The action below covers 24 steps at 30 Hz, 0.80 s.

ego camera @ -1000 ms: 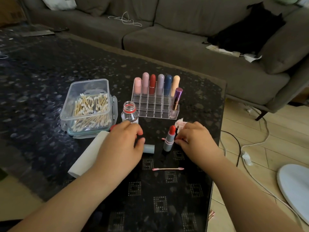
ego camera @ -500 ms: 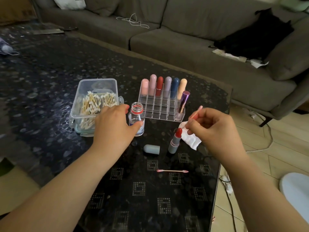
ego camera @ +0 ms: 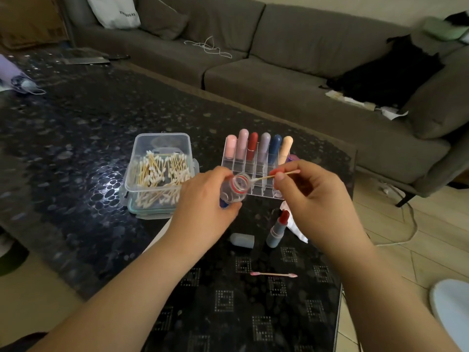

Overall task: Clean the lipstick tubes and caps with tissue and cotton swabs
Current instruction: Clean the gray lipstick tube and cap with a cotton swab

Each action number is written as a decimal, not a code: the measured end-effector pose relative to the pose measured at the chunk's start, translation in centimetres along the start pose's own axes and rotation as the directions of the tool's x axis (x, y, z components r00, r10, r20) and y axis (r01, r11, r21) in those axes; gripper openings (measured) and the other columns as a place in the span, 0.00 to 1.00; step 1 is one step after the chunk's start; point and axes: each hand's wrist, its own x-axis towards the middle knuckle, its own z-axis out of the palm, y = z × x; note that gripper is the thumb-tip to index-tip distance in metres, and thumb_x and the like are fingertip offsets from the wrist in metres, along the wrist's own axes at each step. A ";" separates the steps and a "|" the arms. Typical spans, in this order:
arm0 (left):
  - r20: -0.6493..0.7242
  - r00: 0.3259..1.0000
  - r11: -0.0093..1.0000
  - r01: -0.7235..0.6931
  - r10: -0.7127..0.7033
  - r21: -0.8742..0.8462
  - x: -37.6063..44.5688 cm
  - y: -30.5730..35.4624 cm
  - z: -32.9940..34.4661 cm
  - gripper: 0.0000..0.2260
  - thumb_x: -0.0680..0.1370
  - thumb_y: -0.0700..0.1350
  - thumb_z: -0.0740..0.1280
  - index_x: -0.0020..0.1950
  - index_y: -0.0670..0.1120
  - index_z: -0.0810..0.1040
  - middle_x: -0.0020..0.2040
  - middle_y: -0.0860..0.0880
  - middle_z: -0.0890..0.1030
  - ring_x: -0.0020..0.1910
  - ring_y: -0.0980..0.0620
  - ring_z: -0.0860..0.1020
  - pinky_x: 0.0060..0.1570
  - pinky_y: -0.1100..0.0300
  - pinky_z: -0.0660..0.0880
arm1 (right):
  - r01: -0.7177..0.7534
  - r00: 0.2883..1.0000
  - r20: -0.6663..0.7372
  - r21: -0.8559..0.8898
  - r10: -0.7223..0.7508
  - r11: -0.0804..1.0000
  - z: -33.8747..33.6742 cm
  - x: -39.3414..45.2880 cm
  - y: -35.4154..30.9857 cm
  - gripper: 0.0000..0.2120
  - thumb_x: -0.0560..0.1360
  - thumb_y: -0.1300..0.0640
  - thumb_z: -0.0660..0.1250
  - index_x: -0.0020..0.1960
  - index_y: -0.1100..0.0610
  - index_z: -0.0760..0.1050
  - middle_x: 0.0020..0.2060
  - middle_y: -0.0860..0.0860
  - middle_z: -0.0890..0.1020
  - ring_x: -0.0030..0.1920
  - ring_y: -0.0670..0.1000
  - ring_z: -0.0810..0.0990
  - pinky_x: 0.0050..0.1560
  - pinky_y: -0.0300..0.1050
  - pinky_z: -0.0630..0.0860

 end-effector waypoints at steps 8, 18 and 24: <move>-0.037 0.969 0.969 -0.242 0.244 0.039 -0.2 -0.1 0.3 0.17 0.68 0.40 0.75 0.56 0.46 0.79 0.52 0.50 0.79 0.52 0.49 0.76 0.52 0.51 0.73 | 0.169 0.985 0.082 -0.248 -0.153 0.954 0.3 0.4 0.8 0.05 0.74 0.56 0.67 0.45 0.46 0.74 0.37 0.38 0.74 0.42 0.36 0.73 0.43 0.25 0.69; -0.065 0.961 0.960 -0.262 0.269 0.100 -0.2 0.4 0.6 0.19 0.68 0.37 0.74 0.59 0.45 0.79 0.54 0.46 0.77 0.55 0.45 0.75 0.56 0.48 0.72 | 0.306 0.952 0.104 -0.290 -0.288 0.907 -0.8 0.6 1.7 0.06 0.72 0.57 0.71 0.47 0.49 0.81 0.41 0.38 0.71 0.43 0.35 0.72 0.45 0.24 0.68; -0.081 0.936 0.929 -0.326 0.343 0.174 -0.4 0.3 0.9 0.22 0.67 0.35 0.76 0.59 0.45 0.78 0.54 0.45 0.77 0.55 0.47 0.72 0.56 0.51 0.68 | 0.378 0.925 0.125 -0.368 -0.358 0.849 -0.9 0.4 2.2 0.07 0.71 0.59 0.72 0.49 0.52 0.83 0.41 0.44 0.71 0.41 0.37 0.72 0.44 0.25 0.70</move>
